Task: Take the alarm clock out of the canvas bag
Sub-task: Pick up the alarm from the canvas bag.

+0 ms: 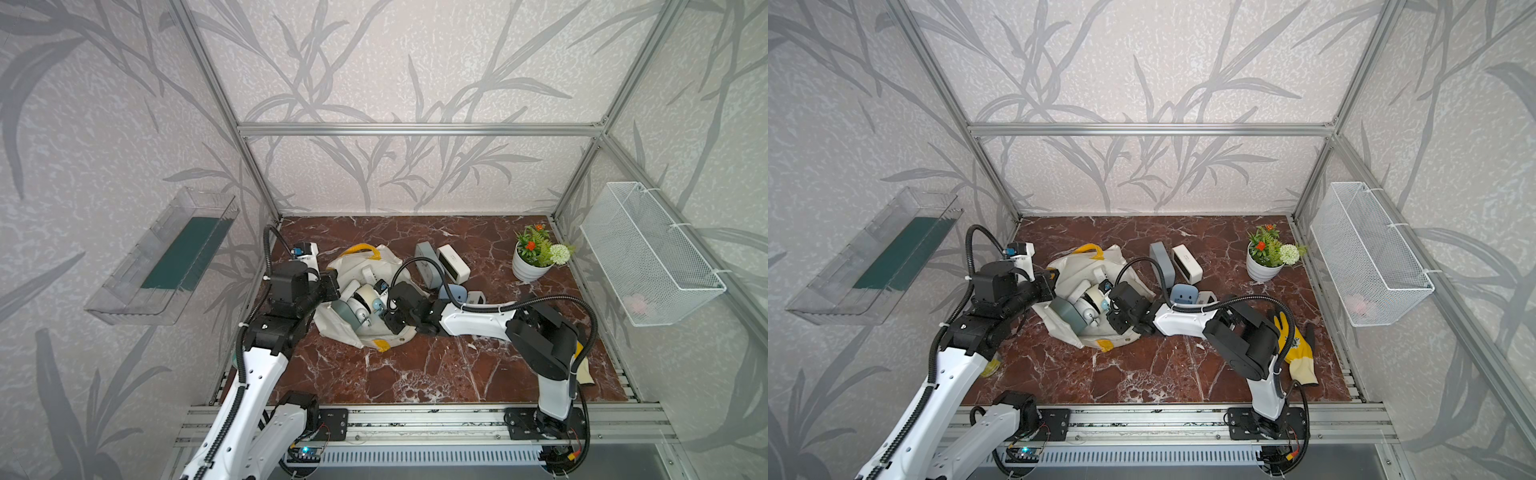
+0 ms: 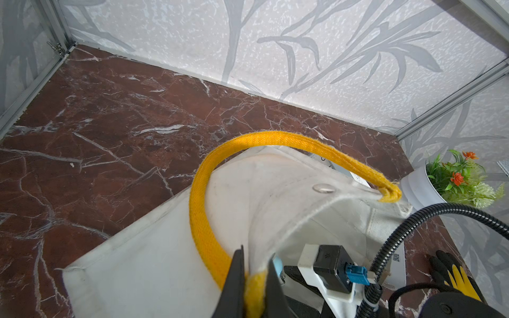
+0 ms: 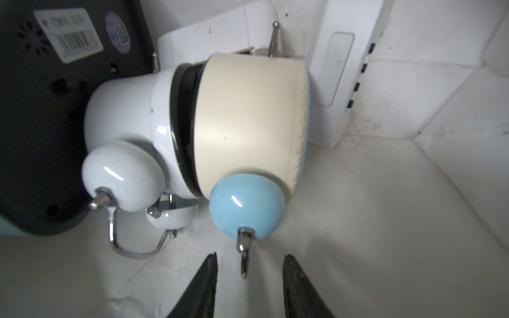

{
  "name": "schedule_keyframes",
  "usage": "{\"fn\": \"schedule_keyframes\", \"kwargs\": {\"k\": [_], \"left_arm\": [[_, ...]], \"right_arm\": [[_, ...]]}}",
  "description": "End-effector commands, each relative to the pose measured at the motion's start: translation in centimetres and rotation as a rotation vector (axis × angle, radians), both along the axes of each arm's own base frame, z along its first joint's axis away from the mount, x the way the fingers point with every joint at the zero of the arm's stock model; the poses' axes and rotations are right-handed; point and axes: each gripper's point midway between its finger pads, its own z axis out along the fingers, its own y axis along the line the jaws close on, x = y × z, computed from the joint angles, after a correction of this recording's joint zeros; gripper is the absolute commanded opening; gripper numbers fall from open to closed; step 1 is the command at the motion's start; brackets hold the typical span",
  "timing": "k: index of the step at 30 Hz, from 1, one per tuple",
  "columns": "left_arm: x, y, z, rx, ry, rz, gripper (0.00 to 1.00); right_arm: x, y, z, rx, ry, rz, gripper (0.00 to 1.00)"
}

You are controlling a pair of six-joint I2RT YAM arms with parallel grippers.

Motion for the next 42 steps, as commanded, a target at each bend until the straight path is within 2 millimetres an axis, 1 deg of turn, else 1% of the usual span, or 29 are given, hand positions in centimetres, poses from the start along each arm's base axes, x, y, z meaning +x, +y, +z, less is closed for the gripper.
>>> {"fn": "schedule_keyframes", "kwargs": {"k": [1, 4, 10, 16, 21, 28, 34, 42], "left_arm": [[0.0, 0.0, 1.6, -0.006, -0.065, -0.004, 0.00], [-0.1, 0.0, 1.6, -0.005, -0.068, -0.002, 0.00], [0.0, 0.1, 1.6, 0.000, -0.075, -0.001, 0.00], [0.0, 0.1, 1.8, -0.006, -0.079, 0.001, 0.00], [-0.2, 0.4, 1.8, 0.001, -0.083, 0.014, 0.00], [-0.1, 0.4, 1.9, 0.002, -0.084, 0.018, 0.00], [-0.1, 0.5, 2.0, 0.003, -0.084, 0.025, 0.00], [-0.2, 1.0, 1.8, 0.016, -0.078, 0.050, 0.00]], "right_arm": [[0.3, 0.1, -0.2, 0.002, 0.023, -0.007, 0.41], [0.4, 0.1, -0.3, 0.009, 0.030, -0.009, 0.40], [0.7, -0.1, 0.0, 0.017, 0.039, -0.020, 0.31], [0.4, 0.0, 1.0, 0.033, 0.062, -0.018, 0.26], [0.3, 0.0, 1.8, 0.035, 0.083, -0.019, 0.18], [0.0, 0.4, 2.7, 0.042, 0.099, -0.004, 0.12], [-0.1, 0.3, 4.1, 0.055, 0.092, -0.004, 0.06], [-0.4, -0.3, 5.6, 0.064, 0.089, -0.009, 0.02]]}}
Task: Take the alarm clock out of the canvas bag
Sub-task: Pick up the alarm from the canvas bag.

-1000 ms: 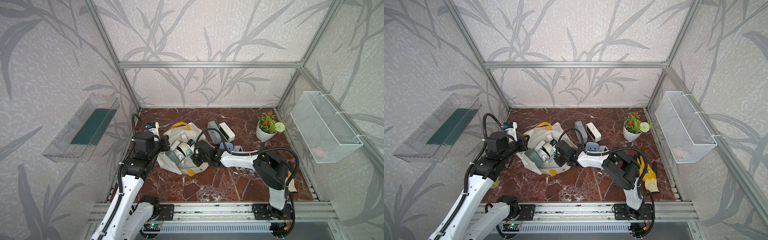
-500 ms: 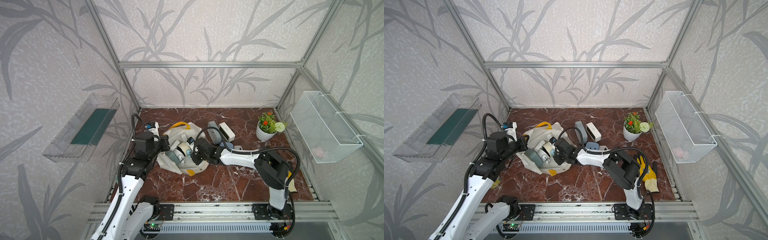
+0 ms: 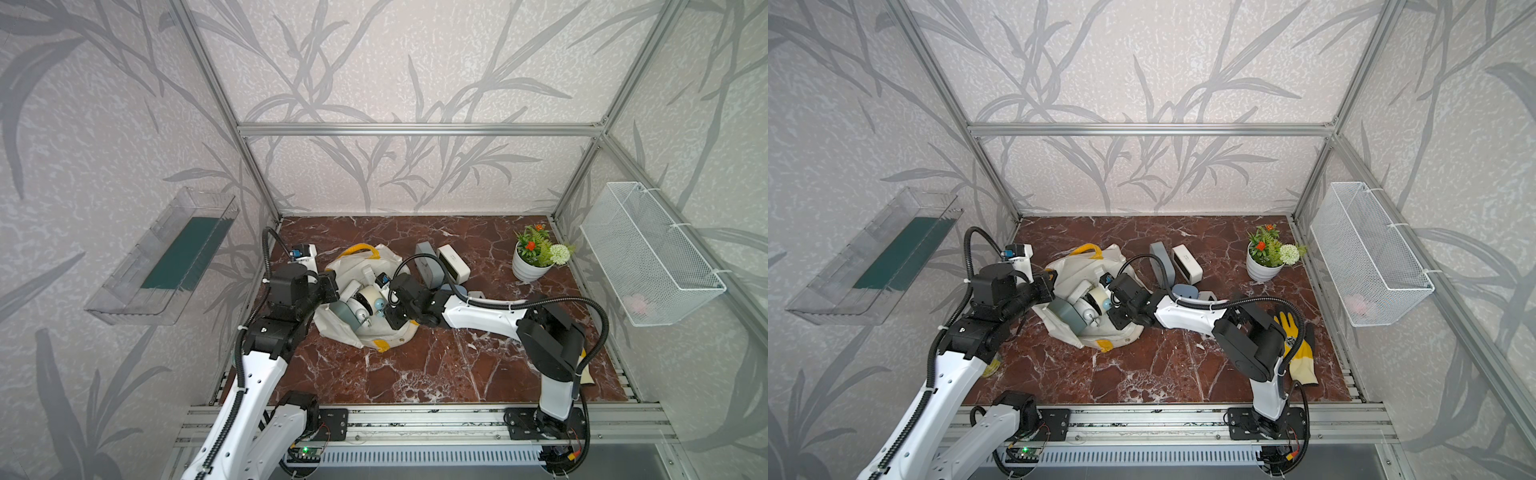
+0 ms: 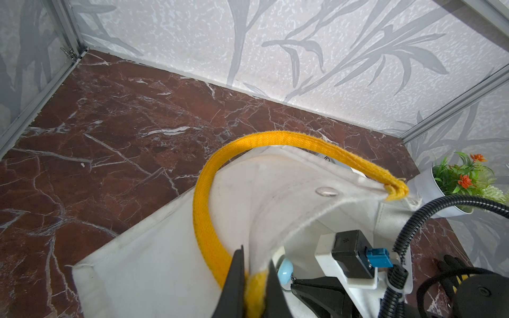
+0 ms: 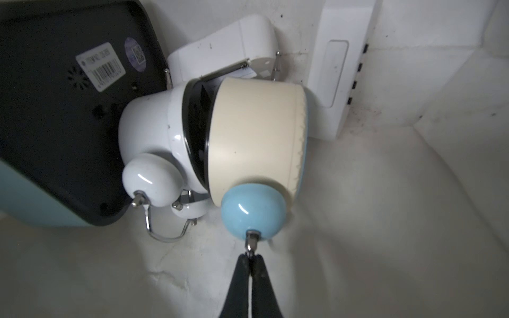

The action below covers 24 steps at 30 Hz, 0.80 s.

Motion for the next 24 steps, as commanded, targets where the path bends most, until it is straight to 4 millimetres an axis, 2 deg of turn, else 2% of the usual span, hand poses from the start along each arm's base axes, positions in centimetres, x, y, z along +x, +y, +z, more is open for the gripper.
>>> {"fn": "schedule_keyframes", "kwargs": {"k": [1, 24], "left_arm": [[0.1, 0.4, 1.8, 0.002, -0.068, 0.022, 0.00], [0.1, 1.8, 1.0, 0.031, -0.024, 0.096, 0.00]], "right_arm": [[0.1, 0.0, 3.3, 0.054, -0.020, -0.006, 0.02], [-1.4, -1.5, 6.7, 0.035, -0.027, 0.045, 0.00]]}}
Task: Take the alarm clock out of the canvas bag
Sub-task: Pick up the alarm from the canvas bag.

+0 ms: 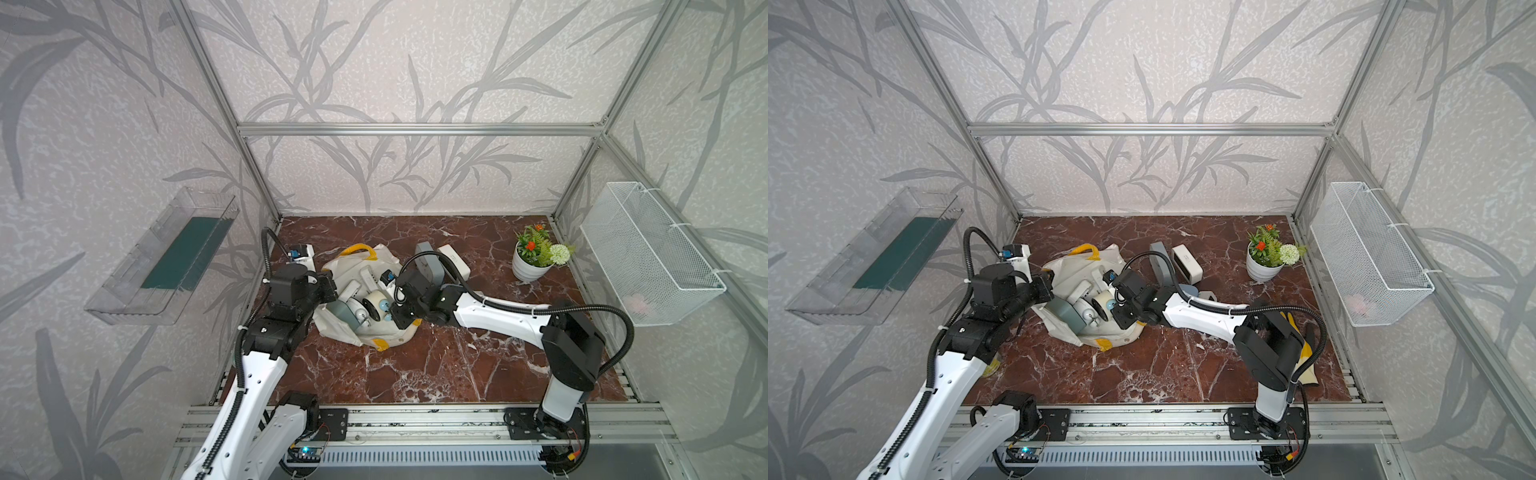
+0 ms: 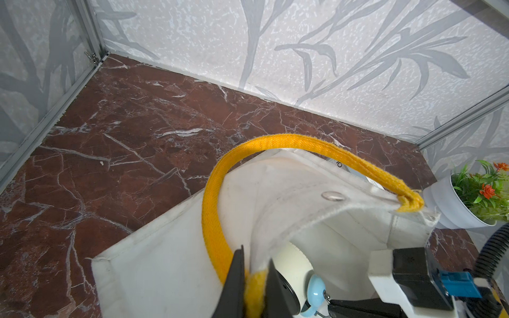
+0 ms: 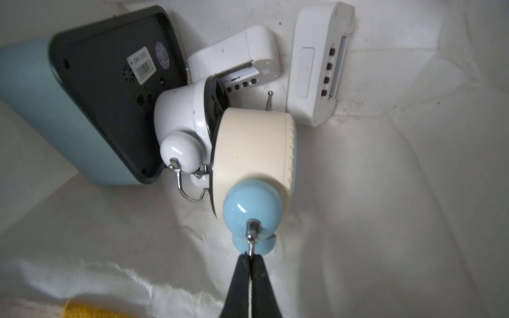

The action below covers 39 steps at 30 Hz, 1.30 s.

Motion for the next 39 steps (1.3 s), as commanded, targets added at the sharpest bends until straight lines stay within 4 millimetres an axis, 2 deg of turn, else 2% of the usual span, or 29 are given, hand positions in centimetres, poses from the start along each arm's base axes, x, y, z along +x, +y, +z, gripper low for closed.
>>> {"fn": "schedule_keyframes", "kwargs": {"k": [1, 10, 11, 12, 24, 34, 39], "left_arm": [[0.0, 0.6, 1.2, 0.002, -0.028, 0.035, 0.00], [-0.1, 0.9, 1.0, 0.005, -0.017, 0.048, 0.00], [-0.2, 0.8, 1.1, 0.004, -0.018, 0.048, 0.00], [-0.1, 0.9, 1.1, 0.005, -0.019, 0.050, 0.00], [-0.2, 0.9, 1.0, 0.004, -0.017, 0.054, 0.00], [-0.3, 1.2, 1.0, 0.013, -0.015, 0.063, 0.00], [-0.3, 1.2, 1.1, 0.015, -0.019, 0.063, 0.00]], "right_arm": [[0.1, 0.4, 3.9, 0.062, -0.044, 0.029, 0.00], [-0.4, 0.2, 5.2, 0.051, -0.053, 0.065, 0.00], [-0.4, 0.1, 6.5, 0.071, -0.071, 0.067, 0.00], [-0.5, 0.0, 6.8, 0.074, -0.076, 0.069, 0.00], [-1.2, -0.8, 9.3, 0.066, -0.099, 0.101, 0.00], [-2.2, -3.2, 12.5, 0.078, -0.116, 0.108, 0.00], [-2.9, -5.1, 14.1, 0.083, -0.113, 0.102, 0.00]]}}
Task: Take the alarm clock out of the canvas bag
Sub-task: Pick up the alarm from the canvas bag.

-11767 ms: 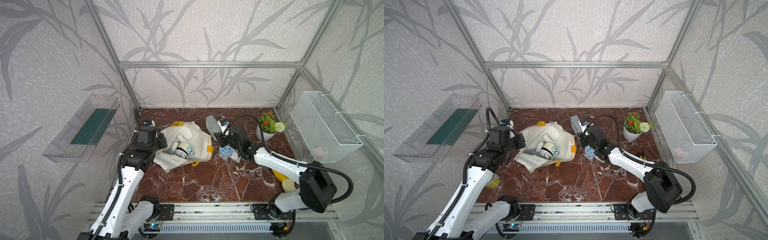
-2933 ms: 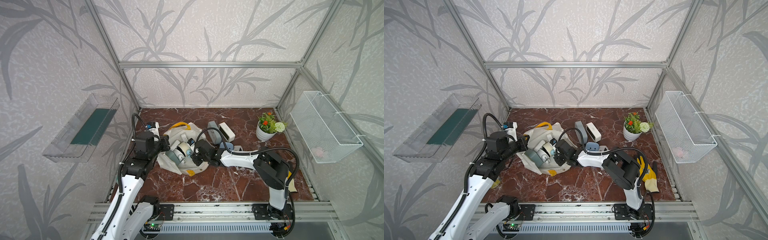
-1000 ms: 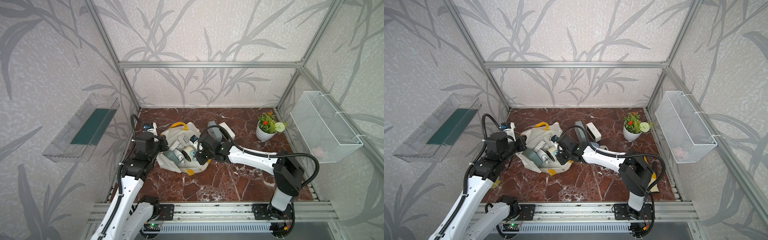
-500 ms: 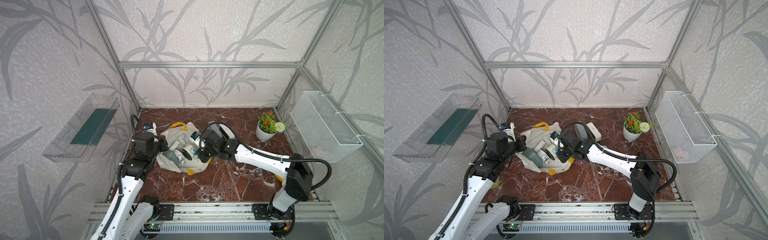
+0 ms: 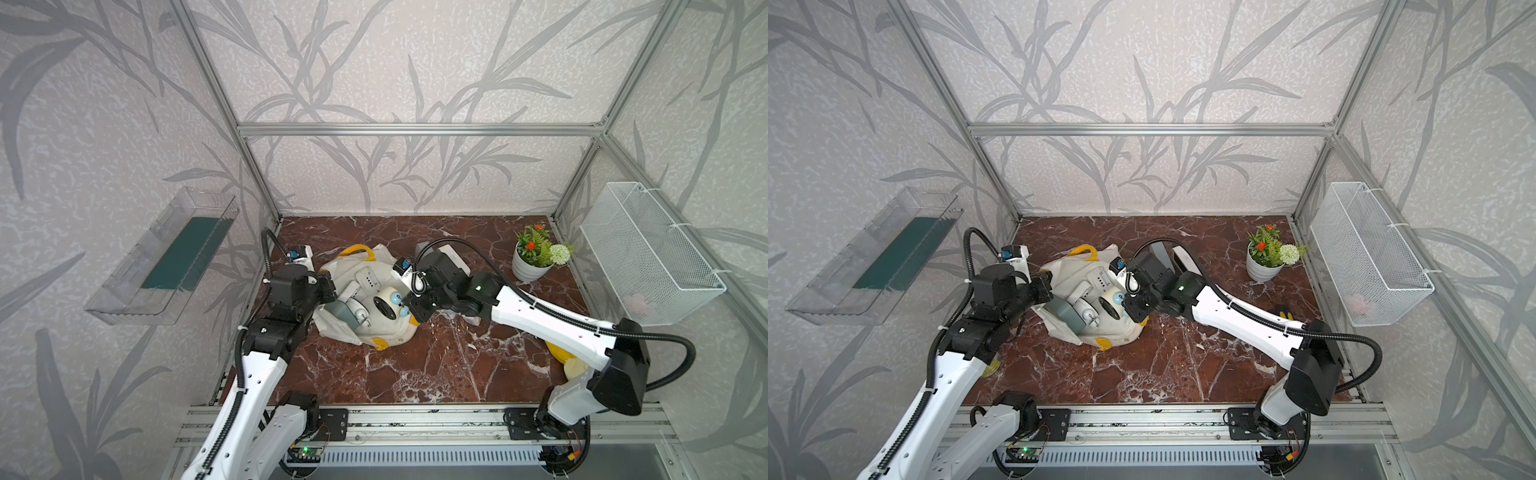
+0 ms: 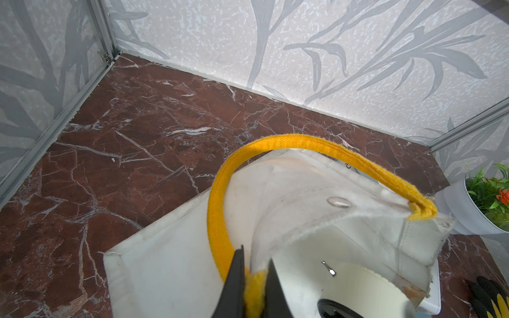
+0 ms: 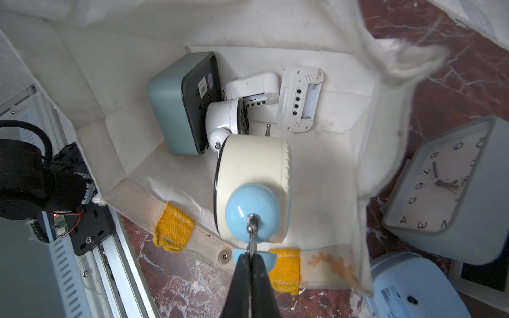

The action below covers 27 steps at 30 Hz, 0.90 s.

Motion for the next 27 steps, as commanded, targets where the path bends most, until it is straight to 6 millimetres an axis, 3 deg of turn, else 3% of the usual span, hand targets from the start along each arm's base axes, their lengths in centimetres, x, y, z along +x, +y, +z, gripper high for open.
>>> {"fn": "schedule_keyframes", "kwargs": {"k": [1, 14, 27], "left_arm": [[-0.2, 0.6, 1.3, 0.001, -0.027, 0.036, 0.00], [-0.3, 0.7, 1.4, 0.002, -0.027, 0.040, 0.00], [-0.3, 0.6, 1.2, -0.004, -0.025, 0.035, 0.00]], "right_arm": [[-0.5, -1.2, 3.9, 0.059, -0.038, 0.013, 0.00], [-2.9, -7.5, 4.8, -0.024, -0.038, -0.047, 0.00], [-5.1, -12.0, 0.5, -0.132, 0.063, -0.109, 0.00]]}}
